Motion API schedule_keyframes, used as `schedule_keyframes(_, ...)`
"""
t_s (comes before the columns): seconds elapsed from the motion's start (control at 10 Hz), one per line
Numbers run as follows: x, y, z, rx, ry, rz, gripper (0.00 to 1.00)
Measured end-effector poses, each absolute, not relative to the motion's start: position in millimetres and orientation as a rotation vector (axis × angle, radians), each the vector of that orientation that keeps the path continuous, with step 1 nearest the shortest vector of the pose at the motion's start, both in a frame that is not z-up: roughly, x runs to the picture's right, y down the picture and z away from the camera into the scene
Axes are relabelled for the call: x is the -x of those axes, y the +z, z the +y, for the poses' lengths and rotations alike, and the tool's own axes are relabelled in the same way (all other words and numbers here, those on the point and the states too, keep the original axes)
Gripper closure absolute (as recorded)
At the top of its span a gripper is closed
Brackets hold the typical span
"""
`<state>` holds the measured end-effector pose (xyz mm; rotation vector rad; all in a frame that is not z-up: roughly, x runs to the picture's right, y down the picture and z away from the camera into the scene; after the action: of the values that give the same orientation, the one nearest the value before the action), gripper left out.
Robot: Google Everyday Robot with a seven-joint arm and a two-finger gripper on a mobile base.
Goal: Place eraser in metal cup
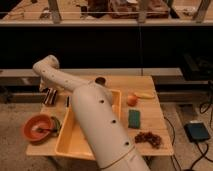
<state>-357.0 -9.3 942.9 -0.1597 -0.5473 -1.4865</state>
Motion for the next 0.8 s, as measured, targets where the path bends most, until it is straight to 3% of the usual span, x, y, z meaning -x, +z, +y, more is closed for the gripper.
schedule_keyframes(0.8, 370.9, 955.2, 13.1, 0.146, -1.442, -0.542, 0.31)
